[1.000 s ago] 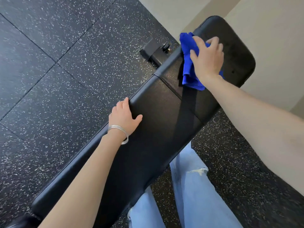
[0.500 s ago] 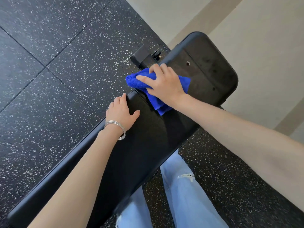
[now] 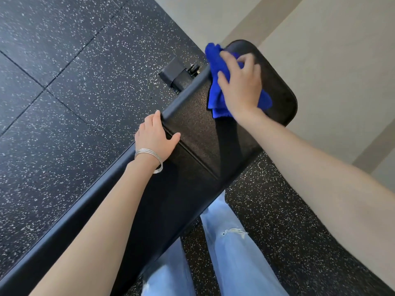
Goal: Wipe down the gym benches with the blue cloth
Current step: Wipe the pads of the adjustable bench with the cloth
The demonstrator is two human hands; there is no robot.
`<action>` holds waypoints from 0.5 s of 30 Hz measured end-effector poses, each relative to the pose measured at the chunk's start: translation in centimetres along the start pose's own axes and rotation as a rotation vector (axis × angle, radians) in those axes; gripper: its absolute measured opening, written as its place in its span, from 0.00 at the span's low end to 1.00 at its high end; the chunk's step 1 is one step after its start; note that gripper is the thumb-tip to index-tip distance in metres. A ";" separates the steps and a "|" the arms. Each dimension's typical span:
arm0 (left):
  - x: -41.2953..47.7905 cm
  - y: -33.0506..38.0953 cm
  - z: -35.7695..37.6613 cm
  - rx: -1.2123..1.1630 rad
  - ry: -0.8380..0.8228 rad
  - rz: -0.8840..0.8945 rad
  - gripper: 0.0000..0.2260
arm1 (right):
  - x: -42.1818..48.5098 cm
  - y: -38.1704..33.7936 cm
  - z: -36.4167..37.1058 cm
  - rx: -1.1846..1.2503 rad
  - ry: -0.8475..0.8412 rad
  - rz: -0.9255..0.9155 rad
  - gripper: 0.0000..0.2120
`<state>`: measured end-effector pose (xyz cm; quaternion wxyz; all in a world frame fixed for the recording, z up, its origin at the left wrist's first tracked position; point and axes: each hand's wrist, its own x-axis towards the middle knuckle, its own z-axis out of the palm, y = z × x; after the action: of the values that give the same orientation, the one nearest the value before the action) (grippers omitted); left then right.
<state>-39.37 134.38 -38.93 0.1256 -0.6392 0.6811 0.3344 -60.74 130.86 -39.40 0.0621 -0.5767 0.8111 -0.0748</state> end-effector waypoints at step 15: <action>0.5 1.5 0.3 0.003 0.062 0.050 0.34 | -0.5 0.4 1.1 -0.122 0.099 -0.792 0.18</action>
<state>-40.97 134.12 -38.98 0.0969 -0.6320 0.7008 0.3163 -60.71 131.41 -40.54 -0.0450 -0.8431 0.5310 -0.0724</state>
